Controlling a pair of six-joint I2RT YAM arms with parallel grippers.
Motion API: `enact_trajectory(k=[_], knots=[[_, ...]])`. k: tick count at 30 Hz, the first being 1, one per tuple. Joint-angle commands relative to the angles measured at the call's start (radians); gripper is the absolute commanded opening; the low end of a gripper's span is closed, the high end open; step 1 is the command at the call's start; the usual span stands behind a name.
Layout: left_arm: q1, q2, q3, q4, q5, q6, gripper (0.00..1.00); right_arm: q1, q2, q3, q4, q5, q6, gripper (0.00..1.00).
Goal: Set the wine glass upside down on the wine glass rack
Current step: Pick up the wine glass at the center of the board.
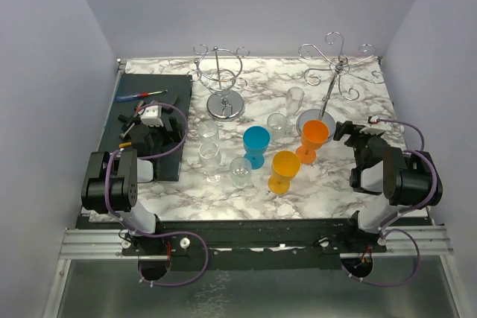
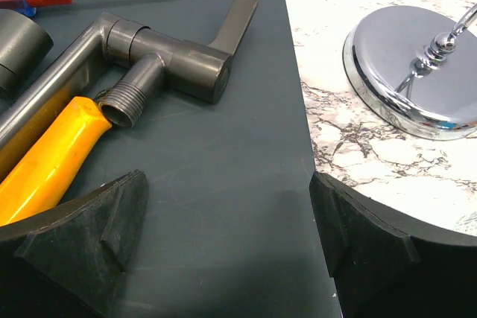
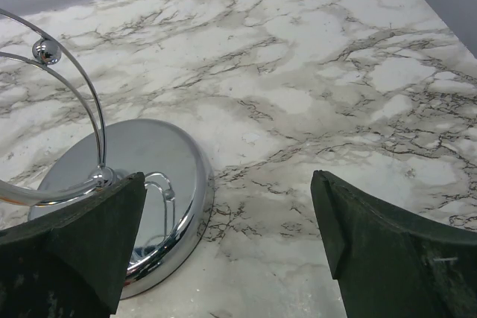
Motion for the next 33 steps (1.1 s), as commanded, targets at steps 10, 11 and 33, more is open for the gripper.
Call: enact_trajectory(k=[10, 11, 33], knots=[[0.005, -0.012, 0.077, -0.131, 0.008, -0.004, 0.99, 0.001, -0.128, -0.029, -0.062, 0.105, 0.027, 1.00], [0.006, -0.024, 0.135, -0.241, 0.002, -0.004, 0.99, 0.002, -0.175, -0.026, -0.128, 0.155, 0.042, 1.00], [0.010, -0.399, 0.563, -1.261, 0.234, -0.020, 0.99, 0.053, -0.885, 0.310, -1.504, 0.051, 0.417, 1.00]])
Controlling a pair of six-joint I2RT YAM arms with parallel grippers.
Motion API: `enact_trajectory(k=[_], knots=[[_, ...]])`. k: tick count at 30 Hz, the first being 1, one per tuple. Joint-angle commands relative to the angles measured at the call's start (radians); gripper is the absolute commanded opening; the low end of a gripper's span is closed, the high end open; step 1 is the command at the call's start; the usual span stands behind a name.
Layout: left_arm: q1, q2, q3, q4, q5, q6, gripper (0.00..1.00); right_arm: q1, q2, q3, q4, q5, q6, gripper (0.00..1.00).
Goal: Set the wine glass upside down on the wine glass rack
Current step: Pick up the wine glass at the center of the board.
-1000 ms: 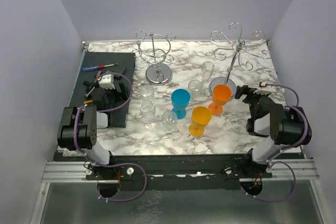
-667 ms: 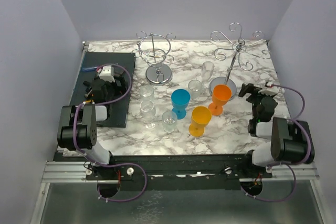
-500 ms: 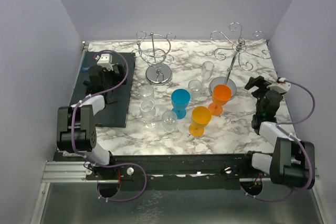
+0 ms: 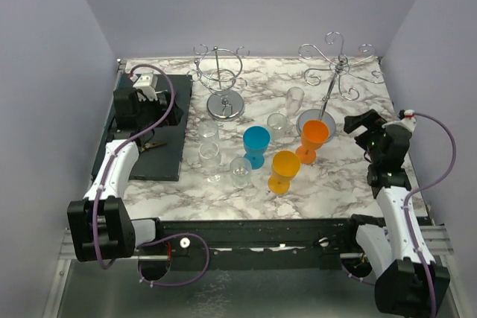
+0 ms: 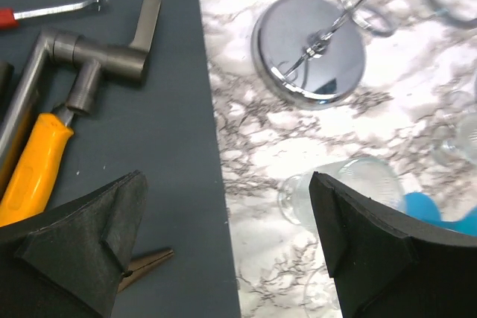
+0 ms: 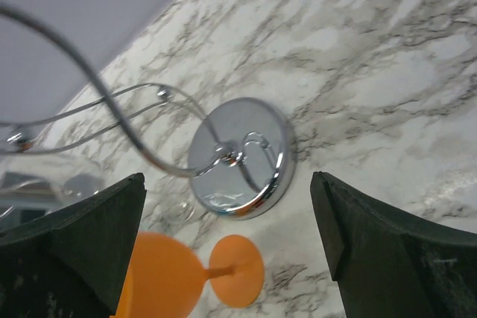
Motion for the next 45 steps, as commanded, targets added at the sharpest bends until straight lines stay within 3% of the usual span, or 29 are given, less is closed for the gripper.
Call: enact_trajectory(k=[1, 7, 13, 22, 26, 31, 34, 40, 45], knots=[[0.008, -0.072, 0.145, -0.215, 0.089, -0.008, 0.99, 0.081, -0.119, 0.099, -0.289, -0.007, -0.070, 1.00], [0.008, -0.051, 0.291, -0.367, 0.126, 0.009, 0.99, 0.111, -0.167, 0.260, -0.454, -0.074, -0.128, 1.00], [0.008, -0.016, 0.339, -0.424, 0.123, 0.026, 0.99, 0.161, -0.116, 0.392, -0.549, -0.166, -0.157, 1.00], [0.008, -0.010, 0.382, -0.467, 0.117, 0.044, 0.99, 0.381, -0.051, 0.470, -0.624, -0.145, -0.140, 1.00], [0.008, -0.012, 0.392, -0.482, 0.127, 0.053, 0.99, 0.571, -0.021, 0.502, -0.654, -0.024, -0.116, 0.98], [0.008, 0.003, 0.415, -0.500, 0.151, 0.044, 0.99, 0.944, 0.130, 0.626, -0.712, 0.296, -0.080, 0.95], [0.008, 0.005, 0.424, -0.513, 0.164, 0.036, 0.99, 1.104, 0.250, 0.703, -0.754, 0.429, -0.055, 0.93], [0.008, 0.006, 0.445, -0.543, 0.206, 0.041, 0.99, 1.171, 0.388, 0.729, -0.698, 0.383, -0.051, 0.76], [0.008, 0.007, 0.466, -0.568, 0.222, 0.041, 0.99, 1.180, 0.483, 0.752, -0.673, 0.336, -0.054, 0.71]])
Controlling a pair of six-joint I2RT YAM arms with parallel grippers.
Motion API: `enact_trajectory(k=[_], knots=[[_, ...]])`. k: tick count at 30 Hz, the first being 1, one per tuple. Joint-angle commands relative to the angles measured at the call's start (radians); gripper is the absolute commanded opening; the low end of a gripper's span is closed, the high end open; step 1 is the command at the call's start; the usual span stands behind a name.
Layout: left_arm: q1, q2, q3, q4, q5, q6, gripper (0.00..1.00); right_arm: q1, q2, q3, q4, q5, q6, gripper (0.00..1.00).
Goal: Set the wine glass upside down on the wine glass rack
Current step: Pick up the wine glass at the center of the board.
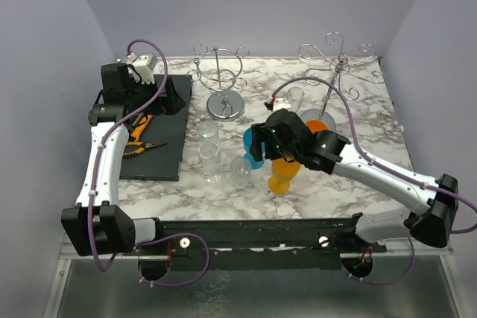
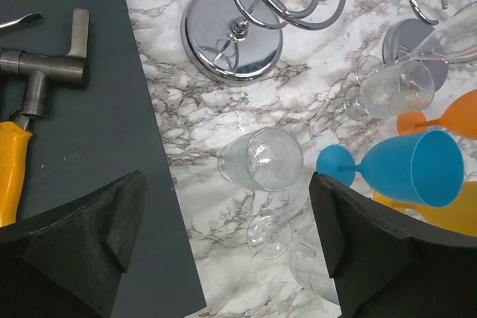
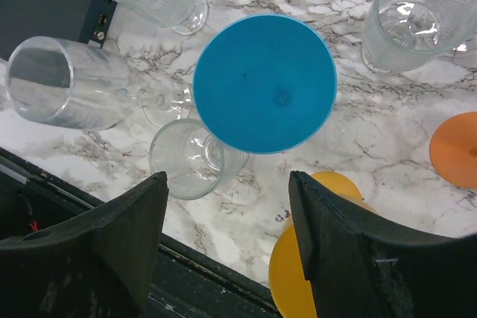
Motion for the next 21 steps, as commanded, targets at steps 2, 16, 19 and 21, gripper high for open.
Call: enact_trajectory(k=[2, 16, 19, 21], knots=[[0.008, -0.002, 0.047, -0.046, 0.054, 0.002, 0.99, 0.021, 0.089, 0.036, 0.025, -0.014, 0.012, 0.69], [0.008, -0.044, 0.054, -0.069, 0.118, -0.006, 0.99, 0.078, 0.217, -0.007, 0.052, -0.001, 0.053, 0.63], [0.008, -0.059, 0.056, -0.081, 0.128, 0.002, 0.99, 0.078, 0.247, -0.005, 0.063, 0.003, 0.047, 0.59], [0.008, -0.068, 0.060, -0.089, 0.135, 0.006, 0.99, 0.078, 0.270, -0.003, 0.065, 0.006, 0.045, 0.54]])
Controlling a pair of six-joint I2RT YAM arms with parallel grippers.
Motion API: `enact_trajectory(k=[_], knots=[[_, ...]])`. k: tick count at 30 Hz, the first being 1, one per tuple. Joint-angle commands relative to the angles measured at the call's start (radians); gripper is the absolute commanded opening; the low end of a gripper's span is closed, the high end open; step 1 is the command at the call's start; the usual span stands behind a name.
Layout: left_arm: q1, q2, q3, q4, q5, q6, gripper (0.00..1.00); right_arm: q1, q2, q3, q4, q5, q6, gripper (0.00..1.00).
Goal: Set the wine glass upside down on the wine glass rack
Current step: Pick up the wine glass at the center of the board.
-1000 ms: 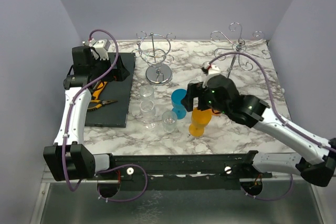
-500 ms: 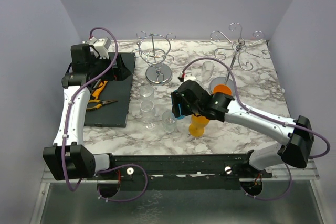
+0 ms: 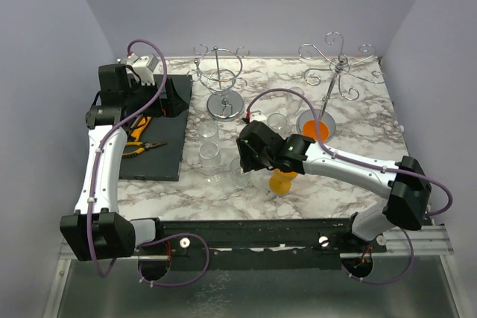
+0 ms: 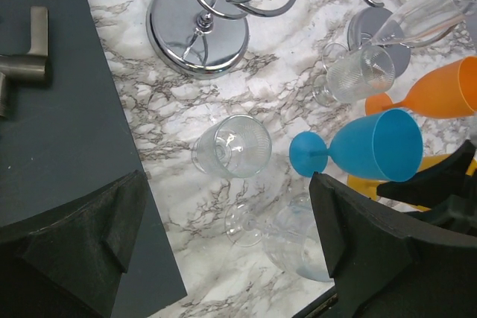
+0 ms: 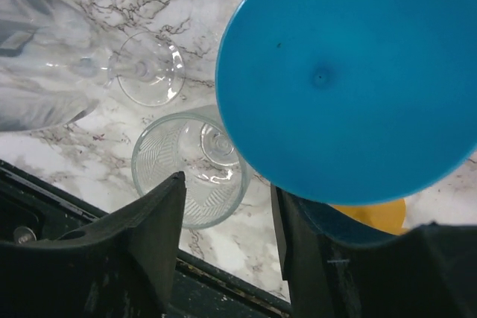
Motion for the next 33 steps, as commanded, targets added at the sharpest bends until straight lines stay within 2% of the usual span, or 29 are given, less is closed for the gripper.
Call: enact_trajectory(k=[1, 9, 10, 14, 16, 21, 26, 33], knots=[[0.008, -0.046, 0.038, -0.038, 0.055, 0.008, 0.99, 0.008, 0.056, -0.006, 0.023, 0.020, 0.011, 0.51], [0.006, -0.062, 0.053, -0.066, 0.089, 0.022, 0.99, 0.008, 0.109, -0.021, 0.044, -0.010, 0.006, 0.45], [0.006, -0.063, 0.057, -0.069, 0.097, 0.024, 0.99, 0.008, 0.114, -0.020, 0.044, -0.012, 0.007, 0.41], [0.003, -0.062, 0.078, -0.096, 0.130, 0.035, 0.99, 0.008, 0.123, -0.001, 0.034, 0.005, 0.002, 0.12], [-0.005, -0.061, 0.095, -0.113, 0.139, 0.042, 0.99, 0.008, 0.108, 0.015, 0.026, 0.020, -0.010, 0.01], [-0.029, -0.065, 0.127, -0.148, 0.156, 0.052, 0.99, 0.008, 0.029, 0.065, -0.026, 0.055, -0.030, 0.00], [-0.076, -0.070, 0.136, -0.157, 0.163, 0.049, 0.99, 0.008, -0.118, 0.106, -0.057, 0.080, -0.075, 0.00], [-0.254, -0.027, 0.198, -0.181, 0.105, 0.051, 0.99, 0.008, -0.280, 0.213, -0.039, 0.142, -0.174, 0.00]])
